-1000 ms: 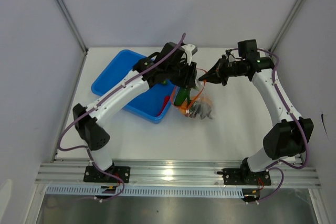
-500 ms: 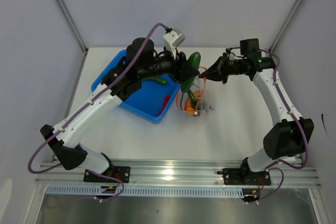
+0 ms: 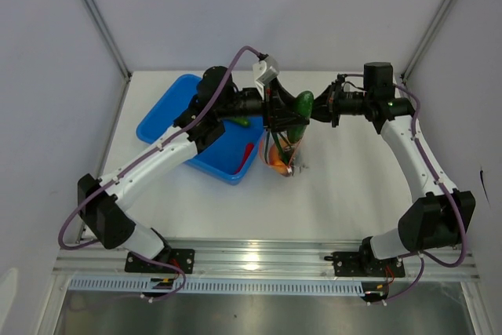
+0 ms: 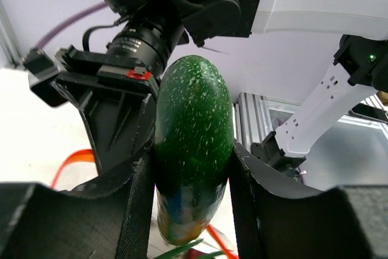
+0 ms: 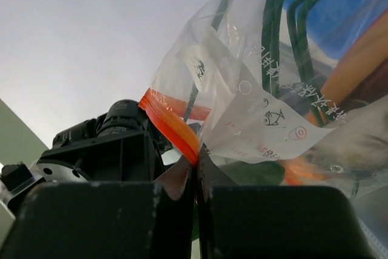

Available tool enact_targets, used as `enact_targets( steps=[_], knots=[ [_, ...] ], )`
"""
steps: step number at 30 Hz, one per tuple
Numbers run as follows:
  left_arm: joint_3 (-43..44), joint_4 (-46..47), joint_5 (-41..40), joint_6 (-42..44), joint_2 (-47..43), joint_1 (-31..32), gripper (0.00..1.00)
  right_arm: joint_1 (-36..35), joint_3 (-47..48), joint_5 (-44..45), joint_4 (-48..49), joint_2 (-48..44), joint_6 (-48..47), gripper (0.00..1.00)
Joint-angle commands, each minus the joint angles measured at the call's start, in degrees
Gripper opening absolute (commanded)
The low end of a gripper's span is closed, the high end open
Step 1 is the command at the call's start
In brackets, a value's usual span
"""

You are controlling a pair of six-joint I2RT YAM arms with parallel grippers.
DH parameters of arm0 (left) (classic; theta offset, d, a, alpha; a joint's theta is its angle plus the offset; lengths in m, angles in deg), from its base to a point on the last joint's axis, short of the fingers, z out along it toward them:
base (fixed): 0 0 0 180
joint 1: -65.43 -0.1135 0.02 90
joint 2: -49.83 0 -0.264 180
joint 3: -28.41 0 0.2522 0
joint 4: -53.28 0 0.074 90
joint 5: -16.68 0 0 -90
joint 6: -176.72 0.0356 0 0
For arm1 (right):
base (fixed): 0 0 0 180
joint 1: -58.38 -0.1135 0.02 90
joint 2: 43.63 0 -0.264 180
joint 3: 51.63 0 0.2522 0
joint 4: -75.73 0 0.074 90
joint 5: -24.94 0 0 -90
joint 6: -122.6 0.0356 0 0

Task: Place the food in the zip-top bag and seal the zipper
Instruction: Adjust the fake vegetable in the zipper food storage bag.

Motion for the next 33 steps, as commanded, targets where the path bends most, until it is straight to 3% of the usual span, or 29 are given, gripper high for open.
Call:
enact_targets(
  steps=[1,12,20,27,29,33],
  knots=[
    [-0.5,11.6,5.5,0.0,0.0,-1.5,0.01,0.4,-0.7,-4.2,6.3,-2.9,5.5,0.0],
    [-5.6,20.2,9.3,5.3,2.8,-3.6,0.01,0.3,-1.0,-5.9,10.4,-2.8,9.7,0.0],
    [-11.6,27.7,8.9,5.8,4.3,-6.9,0.11,0.4,-1.3,-6.0,12.4,-3.1,12.0,0.0],
    [-13.1,27.2,6.9,8.0,4.9,-7.1,0.38,0.3,-1.3,-5.8,14.6,-3.1,13.8,0.0],
    [-14.0,25.3,5.2,10.0,4.4,-7.1,0.54,0.3,-1.4,-5.7,14.8,-3.0,13.8,0.0],
    [-14.5,21.8,3.0,11.7,3.5,-7.4,0.62,0.4,-2.0,-5.7,14.9,-3.1,13.7,0.0]
  ],
)
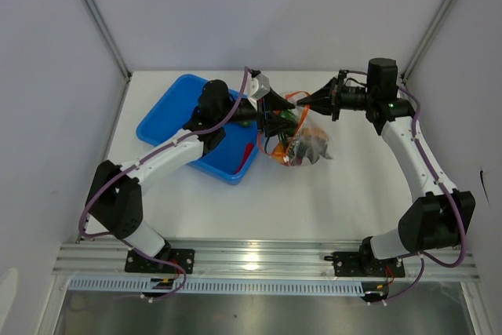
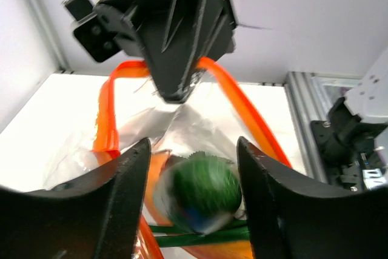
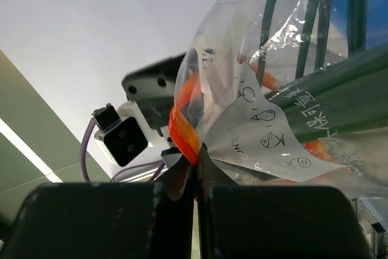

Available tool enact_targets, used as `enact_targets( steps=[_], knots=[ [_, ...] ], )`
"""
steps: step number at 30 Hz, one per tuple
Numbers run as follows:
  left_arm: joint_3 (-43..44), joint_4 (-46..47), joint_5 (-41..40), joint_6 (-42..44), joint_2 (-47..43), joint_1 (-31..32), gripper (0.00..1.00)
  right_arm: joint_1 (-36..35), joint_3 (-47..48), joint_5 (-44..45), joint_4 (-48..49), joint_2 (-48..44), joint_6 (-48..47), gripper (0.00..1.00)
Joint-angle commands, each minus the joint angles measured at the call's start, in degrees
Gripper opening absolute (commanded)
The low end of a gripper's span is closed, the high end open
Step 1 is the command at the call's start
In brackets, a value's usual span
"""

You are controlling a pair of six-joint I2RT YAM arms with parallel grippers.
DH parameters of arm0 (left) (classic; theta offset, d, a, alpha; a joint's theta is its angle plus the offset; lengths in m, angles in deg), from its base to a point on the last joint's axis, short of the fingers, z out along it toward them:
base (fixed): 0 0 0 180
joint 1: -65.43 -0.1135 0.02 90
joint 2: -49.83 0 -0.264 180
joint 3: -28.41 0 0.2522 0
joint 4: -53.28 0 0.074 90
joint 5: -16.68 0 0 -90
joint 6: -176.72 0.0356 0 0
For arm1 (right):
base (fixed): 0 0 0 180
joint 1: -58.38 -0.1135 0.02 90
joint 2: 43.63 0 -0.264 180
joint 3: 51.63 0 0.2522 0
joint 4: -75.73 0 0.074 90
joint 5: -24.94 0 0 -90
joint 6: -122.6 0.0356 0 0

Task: Place the food in the zip-top bag and seal the zipper
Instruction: Adjust the fake vegetable in the zipper food storage bag, then pick up the fake vegetable from the bin.

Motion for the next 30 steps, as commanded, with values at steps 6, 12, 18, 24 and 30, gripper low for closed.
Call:
enact_targets(
  steps=[6,12,18,24,30],
  knots=[
    [-0.9,1.8,-1.8,-0.9,-2.6,-2.6,0.84,-0.2,-0.4,-3.4,3.2,-2.5,1.3,0.0],
    [1.2,0.6,-1.1,-6.4,-3.9,-3.9,0.79,-0.3,-0.5,-3.3,3.7,-2.5,1.3,0.0],
    [9.5,-8.2,-6.2,-20.1,-5.5,-9.9,0.65,-0.3,0.0,-2.3,-1.4,-2.0,-4.7,0.0],
    [17.6,-22.1,-4.2,-23.2,-2.2,-13.4,0.71,-0.1,0.5,-0.9,-7.6,-0.2,-12.0,0.0],
    [11.5,-1.9,4.2,-36.5,-3.3,-15.8,0.99,0.9,2.1,0.7,-12.7,1.3,-17.5,0.0]
  ],
)
